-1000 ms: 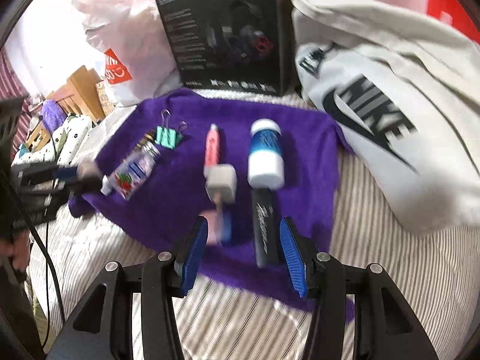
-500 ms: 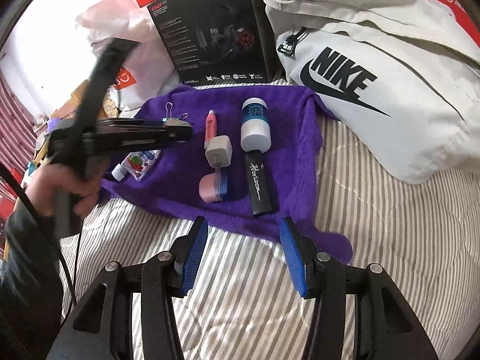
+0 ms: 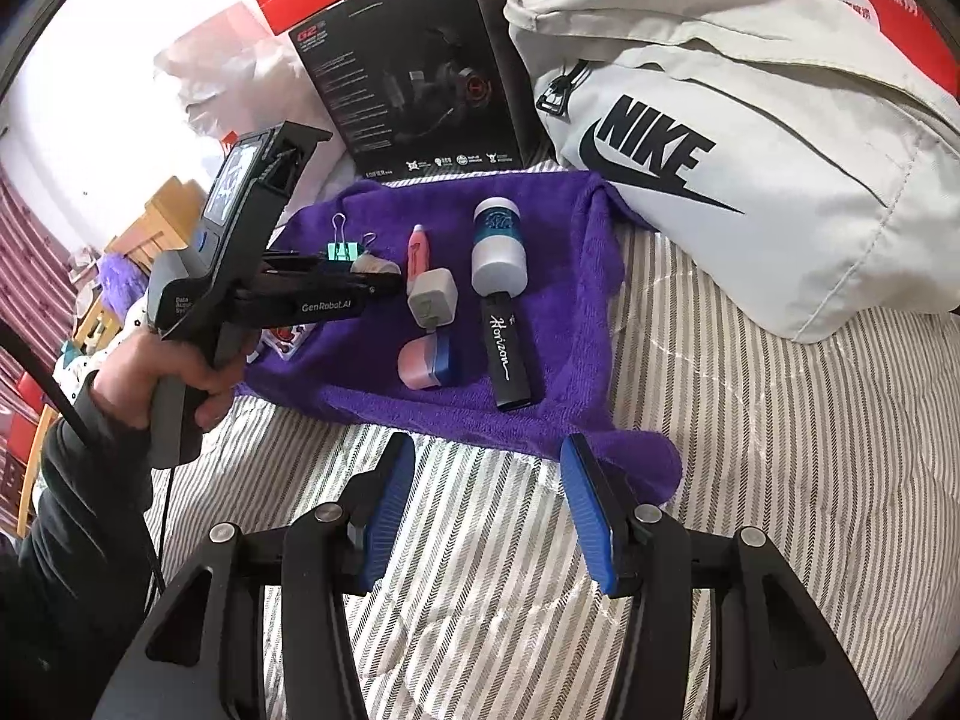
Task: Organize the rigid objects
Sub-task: 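Lower the cream jar onto the towel beside the highlighter and open the left tool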
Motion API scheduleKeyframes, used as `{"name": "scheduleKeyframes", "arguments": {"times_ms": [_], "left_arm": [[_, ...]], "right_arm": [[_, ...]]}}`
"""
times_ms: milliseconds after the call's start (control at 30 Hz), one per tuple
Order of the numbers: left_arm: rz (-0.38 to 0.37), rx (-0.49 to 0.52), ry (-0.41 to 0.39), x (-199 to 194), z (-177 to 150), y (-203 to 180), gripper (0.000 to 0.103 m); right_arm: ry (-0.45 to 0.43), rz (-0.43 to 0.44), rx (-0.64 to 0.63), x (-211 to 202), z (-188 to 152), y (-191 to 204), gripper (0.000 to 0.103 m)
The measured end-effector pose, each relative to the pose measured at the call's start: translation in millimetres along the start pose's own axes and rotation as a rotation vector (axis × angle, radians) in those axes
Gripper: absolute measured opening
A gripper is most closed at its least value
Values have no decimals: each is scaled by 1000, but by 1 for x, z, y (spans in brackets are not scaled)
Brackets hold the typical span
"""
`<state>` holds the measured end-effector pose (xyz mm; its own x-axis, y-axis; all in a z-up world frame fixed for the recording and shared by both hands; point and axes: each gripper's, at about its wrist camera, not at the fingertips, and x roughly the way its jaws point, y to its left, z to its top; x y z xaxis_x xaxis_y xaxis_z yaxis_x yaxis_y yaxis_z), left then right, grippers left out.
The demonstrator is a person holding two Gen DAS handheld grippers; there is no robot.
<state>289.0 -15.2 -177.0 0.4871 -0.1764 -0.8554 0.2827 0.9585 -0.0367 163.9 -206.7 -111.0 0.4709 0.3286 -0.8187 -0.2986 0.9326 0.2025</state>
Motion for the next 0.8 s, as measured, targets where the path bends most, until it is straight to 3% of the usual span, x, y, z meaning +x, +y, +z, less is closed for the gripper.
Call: {"name": "scheduleKeyframes", "arguments": {"times_ms": [333,500,667,800], "left_arm": [[3,-6,-2,0,-6,-2,34],[7,-19,5,-2,-9,-3,45],[-13,-18,26,-5,-17,-7,66],[-14,15,38,-10,-26,-19,71]], "right_arm": [[19,6,25,-2,-9,1,51],[28,9,34,-3,-13,4,51],[33,8,40,-7,-16,9,51],[33,-8,43,-13,-20,13,52]]}}
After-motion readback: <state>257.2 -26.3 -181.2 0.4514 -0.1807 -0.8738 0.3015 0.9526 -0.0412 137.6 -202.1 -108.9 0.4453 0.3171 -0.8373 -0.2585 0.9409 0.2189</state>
